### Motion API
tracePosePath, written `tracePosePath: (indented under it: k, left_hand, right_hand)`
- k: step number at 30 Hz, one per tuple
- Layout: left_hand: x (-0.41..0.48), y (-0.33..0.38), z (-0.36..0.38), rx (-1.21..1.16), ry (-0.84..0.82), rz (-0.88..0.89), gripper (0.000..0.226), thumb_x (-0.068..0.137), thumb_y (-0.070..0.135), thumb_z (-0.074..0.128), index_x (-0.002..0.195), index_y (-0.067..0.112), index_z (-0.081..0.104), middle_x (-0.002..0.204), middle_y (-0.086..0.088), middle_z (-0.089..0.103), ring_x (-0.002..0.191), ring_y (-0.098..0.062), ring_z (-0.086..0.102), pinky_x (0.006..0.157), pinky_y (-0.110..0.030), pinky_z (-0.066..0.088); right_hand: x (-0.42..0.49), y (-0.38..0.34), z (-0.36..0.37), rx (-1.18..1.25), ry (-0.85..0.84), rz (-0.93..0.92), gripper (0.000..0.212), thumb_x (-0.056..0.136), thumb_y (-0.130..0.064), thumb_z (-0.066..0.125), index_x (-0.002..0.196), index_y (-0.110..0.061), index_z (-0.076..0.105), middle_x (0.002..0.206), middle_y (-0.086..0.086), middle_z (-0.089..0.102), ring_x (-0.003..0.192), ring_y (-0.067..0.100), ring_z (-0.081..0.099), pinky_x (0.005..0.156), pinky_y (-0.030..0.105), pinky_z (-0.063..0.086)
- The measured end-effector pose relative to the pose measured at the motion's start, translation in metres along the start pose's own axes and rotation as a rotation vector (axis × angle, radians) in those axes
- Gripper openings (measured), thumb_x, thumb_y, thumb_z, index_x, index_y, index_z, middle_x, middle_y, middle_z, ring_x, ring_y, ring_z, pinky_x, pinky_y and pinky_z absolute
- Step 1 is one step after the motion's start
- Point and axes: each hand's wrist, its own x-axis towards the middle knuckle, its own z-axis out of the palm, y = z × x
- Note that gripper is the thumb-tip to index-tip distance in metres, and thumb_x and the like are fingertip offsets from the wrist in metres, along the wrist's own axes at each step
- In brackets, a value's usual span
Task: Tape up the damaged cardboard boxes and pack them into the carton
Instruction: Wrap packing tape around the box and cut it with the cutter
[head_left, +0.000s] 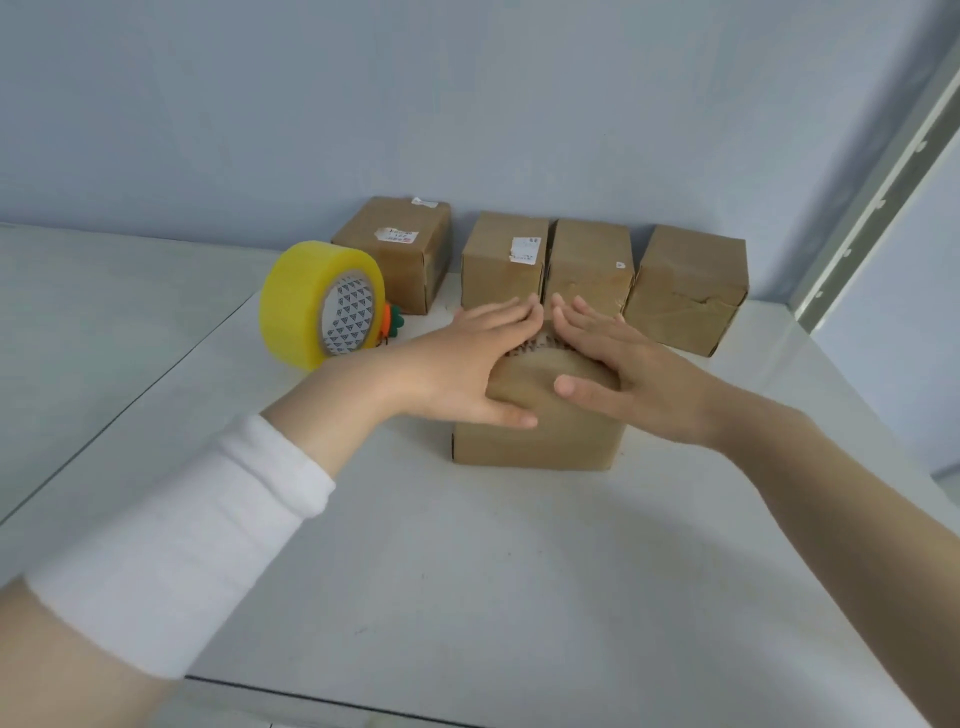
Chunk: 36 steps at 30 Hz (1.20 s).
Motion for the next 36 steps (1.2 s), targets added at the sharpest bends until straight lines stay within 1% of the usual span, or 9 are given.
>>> tracePosePath:
  k: [6,10,13,17,19,25,28,32,36]
  left_hand:
    - [-0.035,-0.026,0.019,-0.648,0.183,-0.01,0.11,0.066,0.051,0.077,0.138,0.057,-0.005,0.152,0.028,-0.013,0.142,0.006,-0.002,0.115,-0.031,0.019]
    - [-0.032,-0.02,0.029,-0.79,0.269,-0.138,0.096,0.071,0.052,0.063,0.149,0.033,0.01,0.141,0.032,0.03,0.125,0.012,0.037,0.105,-0.014,0.033]
    - [-0.026,-0.012,0.027,-0.812,0.206,-0.254,0.098,0.069,0.084,0.033,0.146,0.023,0.033,0.148,0.011,0.038,0.133,-0.003,0.037,0.116,-0.034,0.025]
    - [-0.02,-0.01,0.038,-0.796,0.183,-0.444,0.109,0.059,0.086,0.011,0.15,0.027,0.016,0.157,0.009,0.014,0.145,-0.009,0.011,0.12,-0.04,0.006]
    - [-0.015,-0.006,0.041,-1.006,0.375,-0.479,0.101,0.067,0.08,0.014,0.15,0.023,0.018,0.157,0.001,0.018,0.145,-0.015,0.015,0.119,-0.041,0.009]
    - [-0.004,0.017,0.063,-1.266,0.374,-0.433,0.099,0.057,0.091,0.031,0.142,0.04,0.034,0.149,0.012,0.035,0.139,-0.011,0.03,0.117,-0.046,0.019]
    - [-0.011,0.006,0.054,-1.355,0.289,-0.346,0.076,0.062,0.085,0.03,0.124,0.045,0.051,0.133,0.013,0.054,0.127,-0.01,0.046,0.112,-0.046,0.03]
    - [-0.005,0.01,0.059,-1.302,0.354,-0.414,0.098,0.063,0.09,0.025,0.144,0.036,0.031,0.149,0.01,0.036,0.138,-0.012,0.031,0.116,-0.047,0.021]
    - [-0.006,0.012,0.051,-1.372,0.304,-0.378,0.062,0.064,0.077,0.026,0.112,0.048,0.052,0.109,0.022,0.063,0.106,0.001,0.056,0.095,-0.03,0.044]
  right_hand:
    - [-0.029,0.02,0.014,0.565,0.1,-0.007,0.094,0.074,-0.031,0.067,0.147,-0.037,0.008,0.155,-0.023,-0.007,0.141,-0.007,-0.001,0.117,0.025,0.016]
    - [-0.028,0.016,0.014,0.727,0.253,0.159,0.076,0.074,-0.04,0.064,0.141,-0.036,0.03,0.143,-0.026,0.036,0.124,-0.014,0.038,0.093,0.01,0.042]
    - [-0.021,0.014,0.015,0.762,0.3,0.353,0.034,0.082,-0.062,0.046,0.104,-0.042,0.062,0.103,-0.028,0.066,0.099,-0.007,0.061,0.078,0.013,0.047]
    - [-0.025,0.02,0.029,0.857,0.294,0.55,0.065,0.089,-0.067,0.022,0.138,-0.029,0.042,0.146,-0.005,0.041,0.136,0.016,0.035,0.116,0.036,0.019]
    - [-0.025,0.019,0.034,0.856,0.402,0.558,0.066,0.093,-0.062,0.015,0.147,-0.026,0.024,0.155,-0.002,0.023,0.142,0.017,0.021,0.117,0.037,0.013]
    - [-0.014,0.0,0.057,1.243,0.445,0.624,0.049,0.086,-0.066,0.039,0.107,-0.029,0.064,0.095,-0.007,0.074,0.087,0.008,0.07,0.084,0.033,0.052]
    - [-0.019,0.007,0.048,1.244,0.382,0.561,0.054,0.088,-0.068,0.027,0.11,-0.032,0.059,0.115,-0.007,0.067,0.11,0.012,0.061,0.089,0.032,0.047]
    - [-0.022,0.002,0.063,1.162,0.376,0.473,0.097,0.059,-0.09,0.039,0.141,-0.04,0.033,0.147,-0.014,0.038,0.137,0.009,0.031,0.115,0.041,0.023]
    - [-0.017,0.006,0.052,1.192,0.292,0.435,0.123,0.045,-0.086,0.057,0.149,-0.035,0.014,0.153,-0.012,0.026,0.14,0.011,0.025,0.117,0.044,0.018]
